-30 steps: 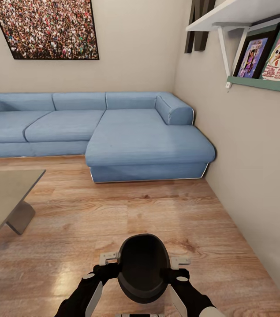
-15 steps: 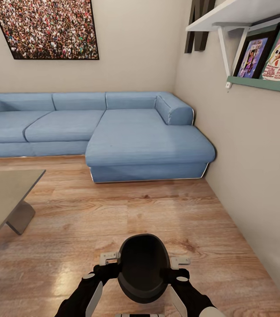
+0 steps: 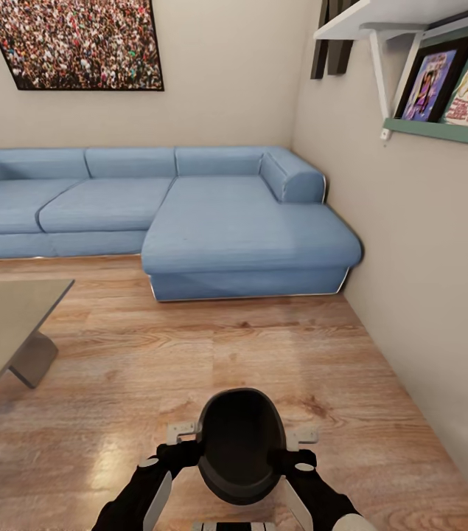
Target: Place each of the two pumpkins and all three candles from the living room inside a cabinet in the living room (use any cabinet), then make sure every cabinet is closed, and position the cauldron so it is next to a table in the living room.
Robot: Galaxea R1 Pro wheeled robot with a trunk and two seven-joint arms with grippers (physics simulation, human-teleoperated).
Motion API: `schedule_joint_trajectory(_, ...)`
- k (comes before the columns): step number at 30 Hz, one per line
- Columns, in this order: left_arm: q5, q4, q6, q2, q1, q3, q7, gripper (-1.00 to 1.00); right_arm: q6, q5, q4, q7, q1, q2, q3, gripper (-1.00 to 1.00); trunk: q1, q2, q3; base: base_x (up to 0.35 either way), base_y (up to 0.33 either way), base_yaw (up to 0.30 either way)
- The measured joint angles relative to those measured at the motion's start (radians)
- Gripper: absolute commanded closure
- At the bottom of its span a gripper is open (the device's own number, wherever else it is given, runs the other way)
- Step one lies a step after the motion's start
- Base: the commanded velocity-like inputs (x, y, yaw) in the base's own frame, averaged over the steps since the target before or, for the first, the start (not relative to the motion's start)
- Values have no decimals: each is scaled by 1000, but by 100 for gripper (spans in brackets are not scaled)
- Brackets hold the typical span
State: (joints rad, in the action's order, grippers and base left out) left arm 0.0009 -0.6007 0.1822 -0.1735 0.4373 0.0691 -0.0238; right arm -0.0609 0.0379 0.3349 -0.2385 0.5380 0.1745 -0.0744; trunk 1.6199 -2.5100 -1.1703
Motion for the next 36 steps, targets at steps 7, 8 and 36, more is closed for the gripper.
schedule_joint_trajectory(7, 0, 15, 0, 0, 0, -2, -2, -100, 0, -1, 7, -3, 1, 0, -1, -100, 0, 0, -4, 0, 0, 0)
schedule_joint_trajectory(8, 0, 21, 0, 0, 0, -2, -2, -100, 0, -1, 7, -2, 1, 0, -1, -100, 0, 0, -4, 0, 0, 0)
schedule_joint_trajectory(36, -1, 35, -2, 0, 0, -3, -4, 100, 0, -1, 10, -4, 0, 0, -1, -100, 0, 0, -4, 0, 0, 0)
